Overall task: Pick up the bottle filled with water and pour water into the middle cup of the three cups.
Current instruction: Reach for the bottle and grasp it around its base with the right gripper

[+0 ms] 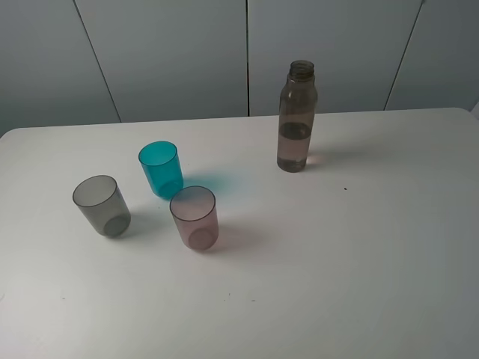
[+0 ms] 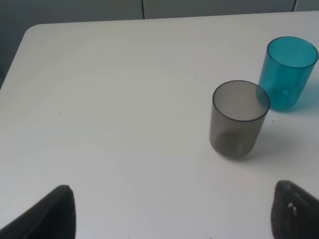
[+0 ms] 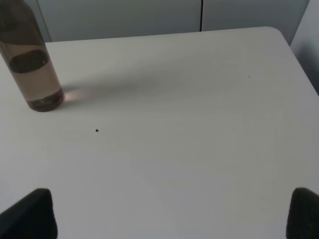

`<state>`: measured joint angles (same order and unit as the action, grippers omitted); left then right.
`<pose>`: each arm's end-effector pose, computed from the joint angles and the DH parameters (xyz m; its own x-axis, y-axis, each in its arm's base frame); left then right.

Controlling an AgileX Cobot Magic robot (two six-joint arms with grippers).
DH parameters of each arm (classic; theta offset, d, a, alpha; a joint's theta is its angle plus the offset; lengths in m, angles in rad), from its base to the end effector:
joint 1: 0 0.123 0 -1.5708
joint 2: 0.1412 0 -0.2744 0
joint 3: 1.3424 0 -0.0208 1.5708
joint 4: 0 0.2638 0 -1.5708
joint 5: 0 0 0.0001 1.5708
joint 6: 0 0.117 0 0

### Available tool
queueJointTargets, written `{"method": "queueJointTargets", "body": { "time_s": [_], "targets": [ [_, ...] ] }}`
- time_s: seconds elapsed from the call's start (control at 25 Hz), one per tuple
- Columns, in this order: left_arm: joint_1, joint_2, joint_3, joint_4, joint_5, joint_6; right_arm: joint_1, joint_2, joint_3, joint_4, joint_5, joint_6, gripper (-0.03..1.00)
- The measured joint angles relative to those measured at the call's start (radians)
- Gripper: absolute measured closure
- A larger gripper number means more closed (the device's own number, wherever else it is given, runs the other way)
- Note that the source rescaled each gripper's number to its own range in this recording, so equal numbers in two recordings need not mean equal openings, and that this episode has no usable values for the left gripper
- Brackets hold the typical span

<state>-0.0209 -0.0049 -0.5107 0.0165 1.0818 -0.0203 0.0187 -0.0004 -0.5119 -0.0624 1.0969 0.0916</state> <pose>0.0375 0.0009 0.2730 -0.4608 -0.0029 -0.8875 0.0022 1.0000 -0.0044 0.0372 -0.0058 0.2718 -0.4735 0.0541 -0.8791 0.0601 0.9978 0.0290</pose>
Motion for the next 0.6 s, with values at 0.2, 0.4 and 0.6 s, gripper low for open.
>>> {"method": "queueJointTargets", "body": {
  "time_s": [0.2,0.4,0.6],
  "targets": [
    [0.0,0.0,0.0,0.0,0.0,0.0,0.0,0.0,0.0,0.0,0.0,0.0,-0.03],
    [0.0,0.0,0.0,0.0,0.0,0.0,0.0,0.0,0.0,0.0,0.0,0.0,-0.03],
    [0.0,0.0,0.0,0.0,0.0,0.0,0.0,0.0,0.0,0.0,0.0,0.0,-0.03]
  ]
}}
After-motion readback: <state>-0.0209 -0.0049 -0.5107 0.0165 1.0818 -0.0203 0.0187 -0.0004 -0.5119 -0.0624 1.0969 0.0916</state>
